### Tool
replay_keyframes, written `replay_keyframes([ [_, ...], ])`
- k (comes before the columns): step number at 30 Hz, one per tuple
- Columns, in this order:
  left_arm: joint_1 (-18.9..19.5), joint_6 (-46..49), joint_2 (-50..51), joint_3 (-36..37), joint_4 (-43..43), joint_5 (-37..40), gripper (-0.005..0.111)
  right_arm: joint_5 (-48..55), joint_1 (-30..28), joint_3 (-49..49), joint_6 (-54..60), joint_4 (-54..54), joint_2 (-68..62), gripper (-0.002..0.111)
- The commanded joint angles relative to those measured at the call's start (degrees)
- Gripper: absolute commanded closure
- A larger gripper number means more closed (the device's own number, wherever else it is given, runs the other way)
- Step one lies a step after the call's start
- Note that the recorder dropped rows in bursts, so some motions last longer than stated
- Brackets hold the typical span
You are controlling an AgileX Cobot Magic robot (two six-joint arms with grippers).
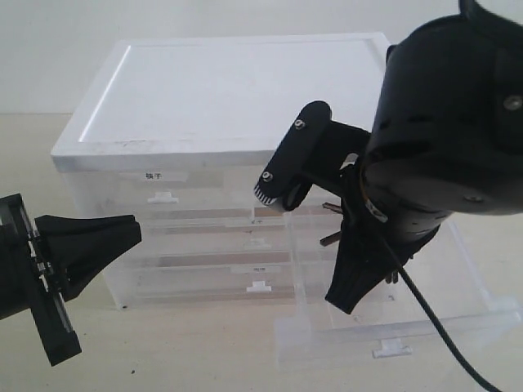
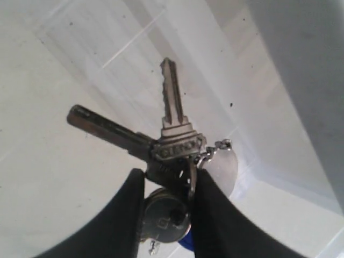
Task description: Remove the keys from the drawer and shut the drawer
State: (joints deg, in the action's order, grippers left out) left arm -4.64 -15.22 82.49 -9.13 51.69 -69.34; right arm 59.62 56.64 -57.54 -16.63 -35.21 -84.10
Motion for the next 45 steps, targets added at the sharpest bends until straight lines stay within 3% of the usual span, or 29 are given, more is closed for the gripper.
replay_keyframes([
  [1, -0.1, -0.5, 0.2, -0.2, 0.1, -0.6, 0.102, 0.3, 1.7, -0.1, -0.7, -4.6, 2.3, 0.109],
  [6, -0.1, -0.5, 0.2, -0.2, 0.0, -0.6, 0.102, 4.1, 8.5, -0.1, -7.1, -16.0, 5.2, 0.109],
  [22, -0.1, -0.5, 0.2, -0.2, -0.2, -0.6, 0.102, 10.3, 19.9, -1.4, -12.2, -28.8, 9.6, 0.109],
  [26, -0.1, -0.5, 0.2, -0.2, -0.3, -0.6, 0.102, 9.7, 21.4, -3.6, -13.1, -29.3, 11.6, 0.109],
  [34, -0.1, -0.5, 0.2, -0.2, -0.5, -0.6, 0.102, -2.8, 23.9, -5.2, -13.2, -27.5, 12.1, 0.109],
  [39, -0.1, -0.5, 0.2, -0.2, -0.5, -0.6, 0.102, -11.6, 23.9, -5.2, -15.9, -26.2, 11.4, 0.109],
  [45, -0.1, -1.3, 0.2, -0.2, -0.1, -0.6, 0.102, -10.0, 20.0, -5.2, -16.1, -24.6, 7.0, 0.109],
])
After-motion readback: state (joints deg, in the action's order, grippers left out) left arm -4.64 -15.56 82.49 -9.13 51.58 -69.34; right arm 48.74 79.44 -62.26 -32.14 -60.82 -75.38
